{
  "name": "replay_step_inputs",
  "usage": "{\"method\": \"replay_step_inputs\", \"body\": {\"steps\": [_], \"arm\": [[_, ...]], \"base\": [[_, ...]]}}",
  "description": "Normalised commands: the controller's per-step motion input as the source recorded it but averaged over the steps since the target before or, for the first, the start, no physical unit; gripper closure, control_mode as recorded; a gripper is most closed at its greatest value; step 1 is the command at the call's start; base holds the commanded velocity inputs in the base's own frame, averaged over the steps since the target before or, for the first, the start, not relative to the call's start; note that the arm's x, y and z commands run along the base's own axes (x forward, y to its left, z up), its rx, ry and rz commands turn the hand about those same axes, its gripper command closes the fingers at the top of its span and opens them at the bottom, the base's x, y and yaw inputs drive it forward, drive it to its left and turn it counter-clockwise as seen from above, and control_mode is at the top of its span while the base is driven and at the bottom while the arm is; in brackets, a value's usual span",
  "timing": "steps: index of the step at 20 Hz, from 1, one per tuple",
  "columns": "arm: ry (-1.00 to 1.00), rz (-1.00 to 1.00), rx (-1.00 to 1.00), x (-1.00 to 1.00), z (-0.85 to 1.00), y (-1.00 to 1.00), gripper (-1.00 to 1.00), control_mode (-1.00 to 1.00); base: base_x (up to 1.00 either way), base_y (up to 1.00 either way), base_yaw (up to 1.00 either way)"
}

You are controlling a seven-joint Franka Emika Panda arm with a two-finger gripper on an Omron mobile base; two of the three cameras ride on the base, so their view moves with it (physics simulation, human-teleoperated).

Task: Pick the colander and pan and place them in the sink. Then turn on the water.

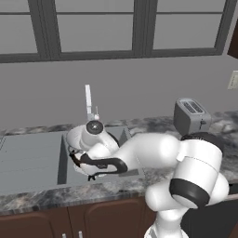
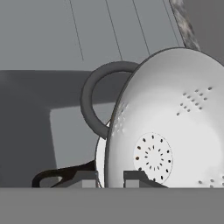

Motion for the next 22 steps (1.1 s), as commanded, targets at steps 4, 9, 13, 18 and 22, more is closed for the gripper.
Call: {"method": "replay_step_inputs", "body": {"steps": [4, 9, 13, 18, 22], "arm": [[0.0, 0.0, 0.0, 0.11, -0.03, -0.11, 1.0, -1.0], [0.0, 0.0, 0.0, 0.15, -0.01, -0.08, 1.0, -1.0], [0.0, 0.0, 0.0, 0.14, -0.08, -0.04, 1.0, -1.0], [0.0, 0.0, 0.0, 0.19, -0.18, 0.0, 1.0, -1.0], [0.0, 0.0, 0.0, 0.21, -0.22, 0.0, 1.0, -1.0]], "base": [[0.0, 0.0, 0.0], [0.0, 0.0, 0.0], [0.0, 0.0, 0.0], [0.0, 0.0, 0.0], [0.0, 0.0, 0.0]]}}
